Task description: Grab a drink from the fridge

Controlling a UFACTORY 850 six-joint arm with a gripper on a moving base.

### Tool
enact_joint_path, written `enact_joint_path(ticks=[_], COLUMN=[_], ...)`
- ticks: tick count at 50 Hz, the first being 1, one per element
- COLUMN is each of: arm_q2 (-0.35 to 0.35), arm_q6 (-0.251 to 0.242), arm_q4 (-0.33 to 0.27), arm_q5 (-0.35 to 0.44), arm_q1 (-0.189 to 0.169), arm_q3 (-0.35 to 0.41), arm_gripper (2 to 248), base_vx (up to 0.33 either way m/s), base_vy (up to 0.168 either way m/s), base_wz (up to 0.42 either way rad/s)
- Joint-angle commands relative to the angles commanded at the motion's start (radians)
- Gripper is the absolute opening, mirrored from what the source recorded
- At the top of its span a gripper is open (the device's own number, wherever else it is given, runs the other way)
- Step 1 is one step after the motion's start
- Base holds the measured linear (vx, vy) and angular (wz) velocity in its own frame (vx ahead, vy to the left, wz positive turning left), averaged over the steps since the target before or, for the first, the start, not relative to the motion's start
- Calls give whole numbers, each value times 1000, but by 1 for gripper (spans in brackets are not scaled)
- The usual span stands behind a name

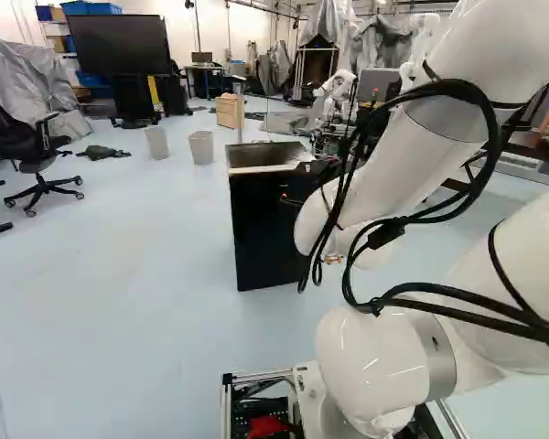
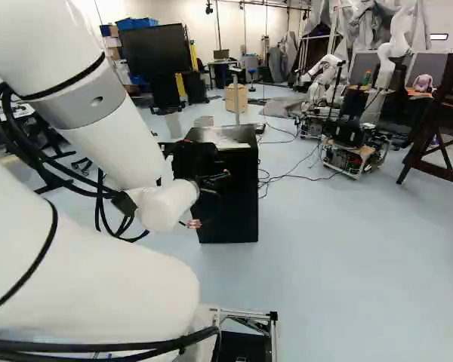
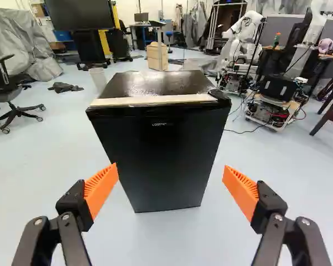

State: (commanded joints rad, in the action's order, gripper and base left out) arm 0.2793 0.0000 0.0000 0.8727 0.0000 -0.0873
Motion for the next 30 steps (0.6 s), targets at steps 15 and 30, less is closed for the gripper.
enact_joint_path(ticks=[15, 30], arm_q2=[0, 0], arm_q6=[0, 0], arm_q4=[0, 0], arm_q5=[0, 0], arm_q1=[0, 0], arm_q3=[0, 0], arm_gripper=[247, 247], base_vx=[1, 2], base_vy=[116, 118], base_wz=[-12, -13])
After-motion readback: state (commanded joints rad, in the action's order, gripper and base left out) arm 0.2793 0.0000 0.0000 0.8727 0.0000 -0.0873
